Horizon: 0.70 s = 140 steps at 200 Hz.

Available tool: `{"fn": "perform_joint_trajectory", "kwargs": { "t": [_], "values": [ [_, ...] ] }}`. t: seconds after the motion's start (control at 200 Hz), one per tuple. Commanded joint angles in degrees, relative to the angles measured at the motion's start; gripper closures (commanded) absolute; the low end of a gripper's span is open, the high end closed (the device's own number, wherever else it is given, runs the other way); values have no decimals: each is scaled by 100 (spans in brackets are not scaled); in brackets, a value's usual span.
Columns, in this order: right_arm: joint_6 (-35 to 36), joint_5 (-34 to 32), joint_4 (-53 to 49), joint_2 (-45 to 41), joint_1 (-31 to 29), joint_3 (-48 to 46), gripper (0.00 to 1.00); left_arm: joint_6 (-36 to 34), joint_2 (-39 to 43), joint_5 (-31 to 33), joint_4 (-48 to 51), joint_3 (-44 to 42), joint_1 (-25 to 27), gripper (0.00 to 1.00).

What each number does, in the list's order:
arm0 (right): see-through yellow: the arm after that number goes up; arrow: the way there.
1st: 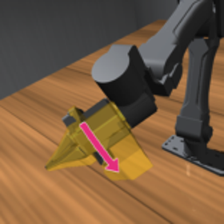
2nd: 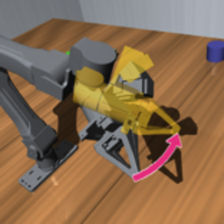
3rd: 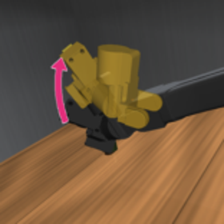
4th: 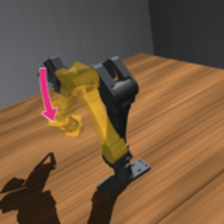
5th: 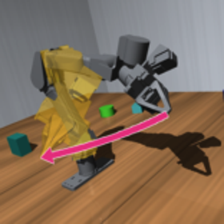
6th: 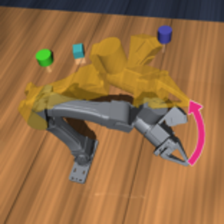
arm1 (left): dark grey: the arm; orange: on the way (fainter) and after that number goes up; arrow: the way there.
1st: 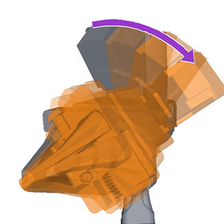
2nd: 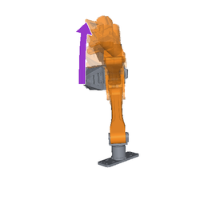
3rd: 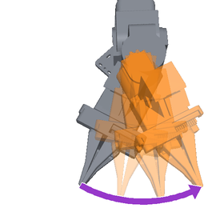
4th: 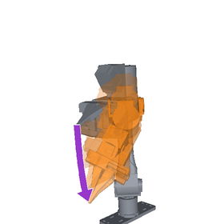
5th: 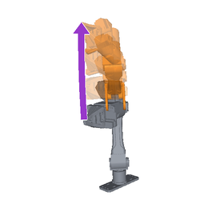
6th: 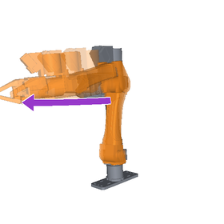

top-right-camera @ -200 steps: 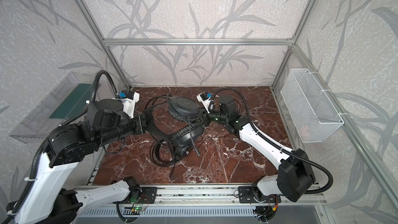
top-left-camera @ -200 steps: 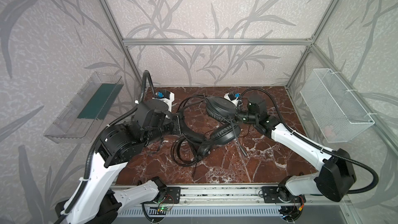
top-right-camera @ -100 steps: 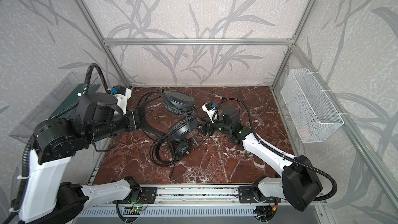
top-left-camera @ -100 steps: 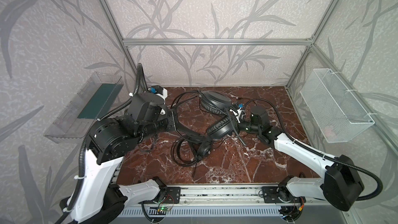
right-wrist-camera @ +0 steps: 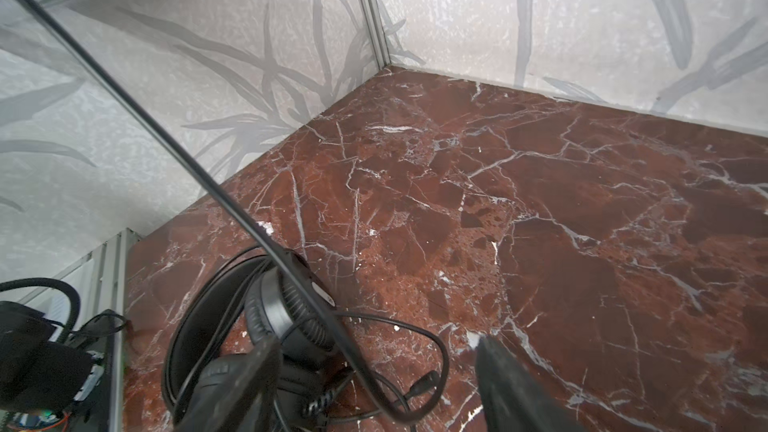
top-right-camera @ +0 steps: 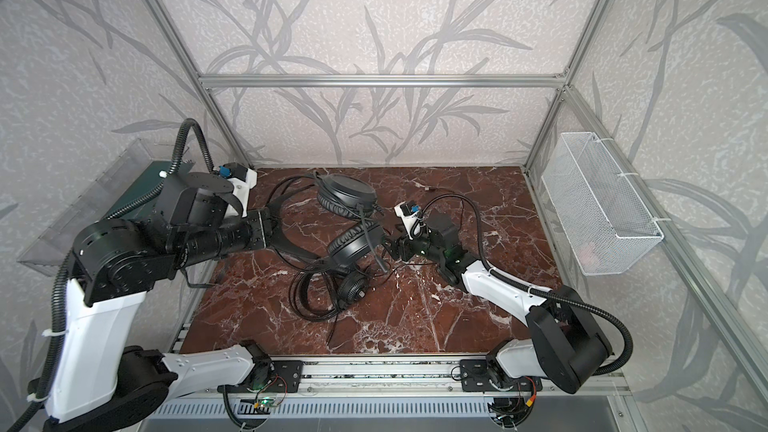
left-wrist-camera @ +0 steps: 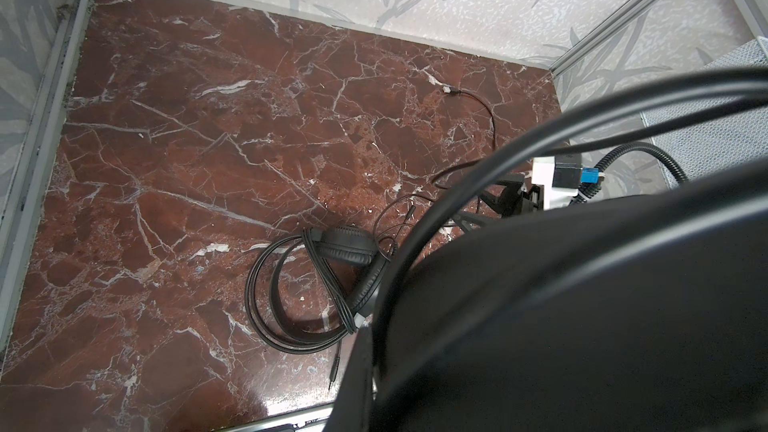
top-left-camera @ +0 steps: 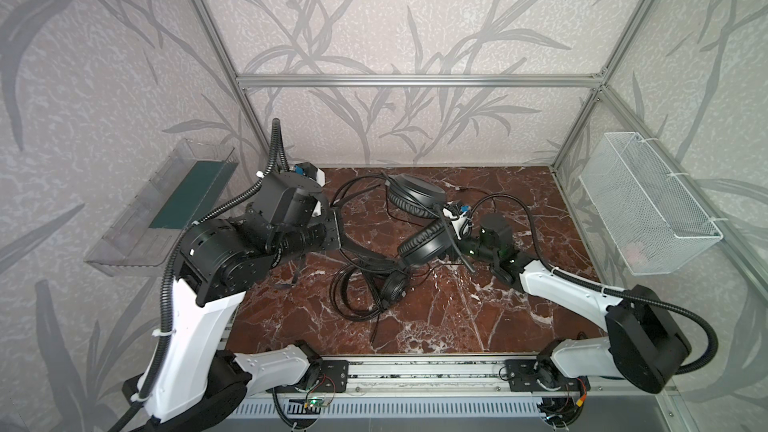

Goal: Wrap the headphones

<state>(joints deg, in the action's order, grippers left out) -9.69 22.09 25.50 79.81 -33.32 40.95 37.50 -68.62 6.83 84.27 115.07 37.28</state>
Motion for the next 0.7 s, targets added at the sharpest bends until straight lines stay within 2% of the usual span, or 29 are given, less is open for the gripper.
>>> {"fn": "perform_joint_trajectory", "kwargs": {
  "t": [0.0,0.09,0.25,0.325,0.395,0.56,0.695],
  "values": [
    [176,-123,333,216,-12,129,31,137,18,-173,-233,285,-82,100],
    [188,11,329,395,-17,190,39,136,-6,-182,-186,381,-169,100],
    [9,211,452,624,-23,174,71,162,-29,-285,-174,424,-363,100],
    [-20,392,626,663,-83,94,82,203,-43,-311,-173,421,-492,100],
    [-11,196,695,541,-235,-58,90,252,-53,-363,-213,420,-667,100],
    [154,-99,462,77,-672,-294,100,359,-59,-384,-379,393,-1026,100],
    [293,-313,140,-352,-1036,-496,100,399,-141,-300,-479,387,-1254,100]
  ]
}}
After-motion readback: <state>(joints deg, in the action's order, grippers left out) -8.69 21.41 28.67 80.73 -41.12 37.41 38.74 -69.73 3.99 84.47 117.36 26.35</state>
